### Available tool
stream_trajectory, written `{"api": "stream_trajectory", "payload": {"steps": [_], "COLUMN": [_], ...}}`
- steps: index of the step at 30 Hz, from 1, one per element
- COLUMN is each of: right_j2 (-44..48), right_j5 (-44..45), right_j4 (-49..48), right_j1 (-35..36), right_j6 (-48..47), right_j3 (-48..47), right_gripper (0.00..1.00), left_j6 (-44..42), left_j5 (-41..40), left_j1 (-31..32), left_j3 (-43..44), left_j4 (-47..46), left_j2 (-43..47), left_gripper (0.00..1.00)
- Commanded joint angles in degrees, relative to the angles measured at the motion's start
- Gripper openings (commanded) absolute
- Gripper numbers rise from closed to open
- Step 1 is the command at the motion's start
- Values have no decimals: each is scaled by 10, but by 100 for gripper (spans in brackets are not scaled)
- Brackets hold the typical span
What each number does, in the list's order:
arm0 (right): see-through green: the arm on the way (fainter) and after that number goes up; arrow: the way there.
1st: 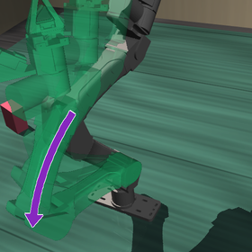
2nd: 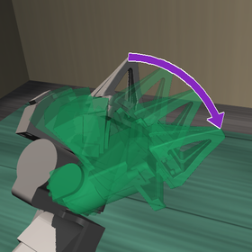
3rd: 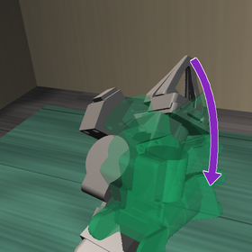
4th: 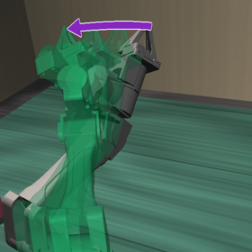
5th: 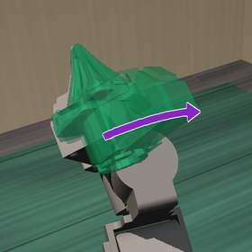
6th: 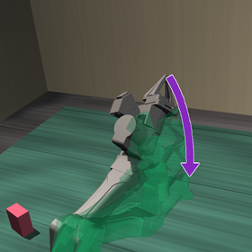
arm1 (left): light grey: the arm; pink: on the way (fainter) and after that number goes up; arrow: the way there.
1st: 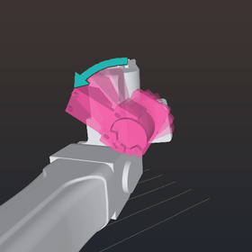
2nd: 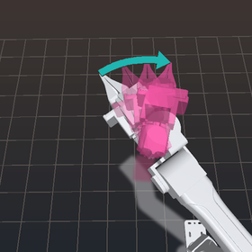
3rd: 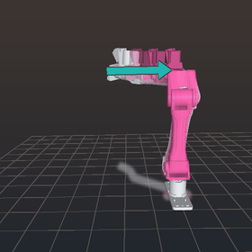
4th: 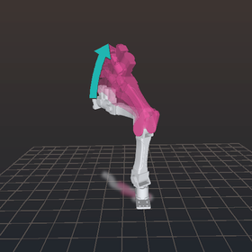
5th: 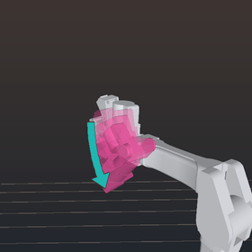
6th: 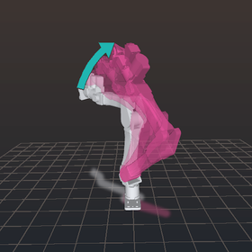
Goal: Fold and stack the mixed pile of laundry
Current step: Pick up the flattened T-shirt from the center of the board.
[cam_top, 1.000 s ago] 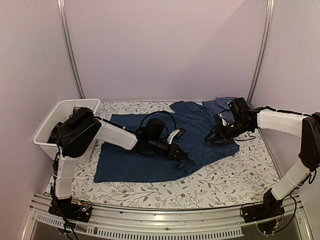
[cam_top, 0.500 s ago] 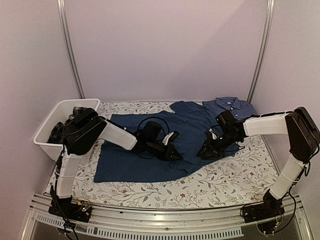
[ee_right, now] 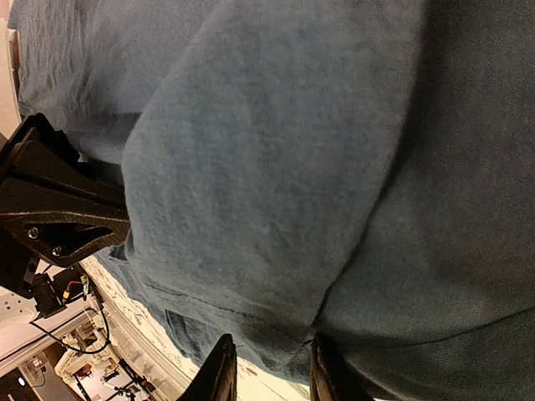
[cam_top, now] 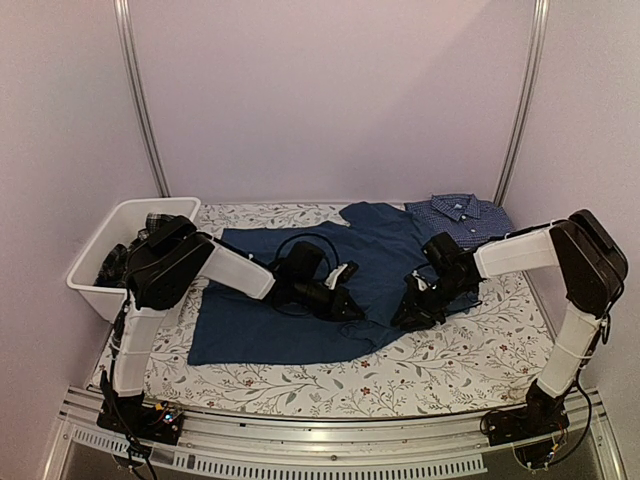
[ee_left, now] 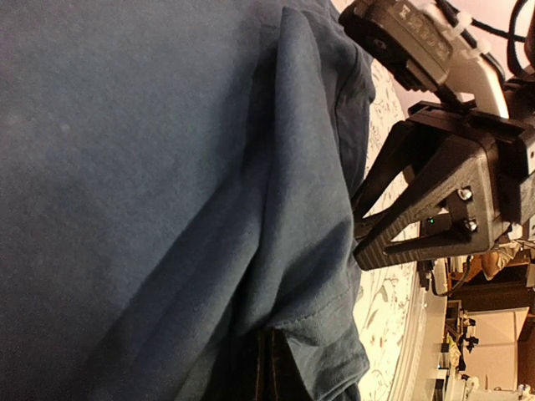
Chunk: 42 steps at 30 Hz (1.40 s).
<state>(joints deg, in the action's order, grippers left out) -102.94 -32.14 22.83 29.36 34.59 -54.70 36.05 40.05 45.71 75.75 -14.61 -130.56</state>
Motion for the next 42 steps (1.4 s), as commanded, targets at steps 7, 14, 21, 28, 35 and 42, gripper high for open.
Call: {"api": "stream_trajectory", "payload": {"steps": [7, 14, 21, 28, 35, 42], "right_j2": [-7, 64, 183, 407, 731, 809], "right_j5": [13, 26, 21, -7, 0, -31], "right_j4": [-25, 15, 60, 174, 430, 491], "right_j1": [9, 9, 9, 26, 38, 38], "right_j6": [19, 24, 38, 124, 287, 313], "right_j3": [1, 4, 35, 153, 214, 227], "right_gripper": [7, 0, 0, 0, 0, 0], "left_j6": [-16, -32, -91, -136, -88, 16], "left_j5": [-7, -14, -34, -130, -207, -296], "left_j1": [-11, -10, -1, -4, -5, -8], "left_j3": [7, 9, 10, -100, -273, -379], "left_j4": [25, 40, 78, 153, 241, 321], "left_j2": [-9, 6, 64, 259, 456, 607], "left_gripper": [0, 0, 28, 63, 69, 84]}}
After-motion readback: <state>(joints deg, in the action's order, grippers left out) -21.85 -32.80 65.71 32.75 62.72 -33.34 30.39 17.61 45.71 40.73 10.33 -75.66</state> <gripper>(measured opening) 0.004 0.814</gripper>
